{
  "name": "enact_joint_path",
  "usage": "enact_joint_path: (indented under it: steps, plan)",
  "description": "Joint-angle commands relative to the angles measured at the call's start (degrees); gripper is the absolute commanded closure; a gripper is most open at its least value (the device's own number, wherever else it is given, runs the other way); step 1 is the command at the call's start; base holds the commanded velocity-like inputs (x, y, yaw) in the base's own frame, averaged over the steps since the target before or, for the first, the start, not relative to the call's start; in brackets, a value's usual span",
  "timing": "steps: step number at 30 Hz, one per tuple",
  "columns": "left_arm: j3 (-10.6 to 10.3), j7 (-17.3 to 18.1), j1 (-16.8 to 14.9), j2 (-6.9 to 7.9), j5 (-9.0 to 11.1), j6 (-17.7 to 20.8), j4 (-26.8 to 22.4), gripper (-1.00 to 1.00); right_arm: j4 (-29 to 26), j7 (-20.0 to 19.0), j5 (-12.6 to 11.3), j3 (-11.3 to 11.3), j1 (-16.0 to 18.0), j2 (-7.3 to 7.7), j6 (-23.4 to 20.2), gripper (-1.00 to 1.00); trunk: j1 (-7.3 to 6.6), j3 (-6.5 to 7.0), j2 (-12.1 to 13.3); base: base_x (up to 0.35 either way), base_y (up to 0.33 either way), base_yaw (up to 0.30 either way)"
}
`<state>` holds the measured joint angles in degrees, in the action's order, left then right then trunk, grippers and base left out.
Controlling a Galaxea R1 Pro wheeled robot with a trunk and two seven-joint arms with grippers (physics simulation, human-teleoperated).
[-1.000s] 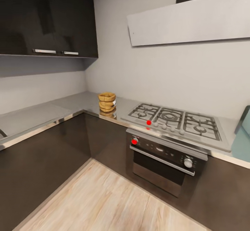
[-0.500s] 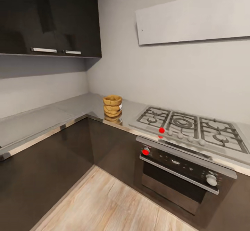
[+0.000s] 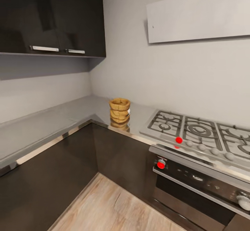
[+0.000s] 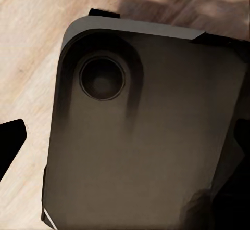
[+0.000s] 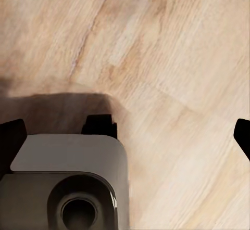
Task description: In the kitchen, take the popcorn bag from the countertop, put it into the microwave, and heat it until the popcorn is cooked so the cooked popcorn ends up inside the bag.
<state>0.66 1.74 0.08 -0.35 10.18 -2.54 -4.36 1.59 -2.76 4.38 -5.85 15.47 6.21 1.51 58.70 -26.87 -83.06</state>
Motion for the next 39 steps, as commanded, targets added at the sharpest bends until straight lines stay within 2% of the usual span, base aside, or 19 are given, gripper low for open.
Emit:
enact_joint_path:
  steps: [1,13,18,35,37,39]
  plan:
    - [0.0,0.2,0.0,-0.01,0.5,-0.1,0.0,-1.00,0.2,-0.1,0.5,-0.5,0.1,0.06,0.2,-1.00,0.03,-0.05,0.0,0.283,0.237,0.000]
    - [0.0,0.0,0.0,-0.01,0.5,-0.1,0.0,-1.00,0.2,-0.1,0.4,-0.5,0.1,0.04,0.2,-1.00,0.03,-0.05,0.0,0.265,0.237,0.000]
    - [0.0,-0.2,0.0,-0.08,0.5,-0.1,0.0,-1.00,0.2,-0.2,0.4,-0.5,0.1,-0.31,0.2,-1.00,0.03,-0.05,0.0,0.202,0.181,-0.148]
    - [0.3,-1.0,0.0,-0.15,0.7,-0.2,-0.4,-1.00,0.2,-0.3,0.4,-0.4,0.1,-0.02,0.2,-1.00,0.03,-0.05,0.0,0.014,0.010,-0.219]
    - [0.3,-2.3,0.0,-0.17,1.4,-0.2,-0.4,-1.00,0.1,-0.3,0.6,-0.4,0.1,0.13,0.2,-1.00,0.03,-0.05,0.0,0.000,0.000,-0.027]
    - [0.3,-4.6,0.0,-0.23,3.2,-0.2,-0.5,-1.00,0.1,-0.3,0.7,-0.4,0.1,0.16,0.2,-1.00,0.03,-0.05,0.0,0.000,0.000,-0.009]
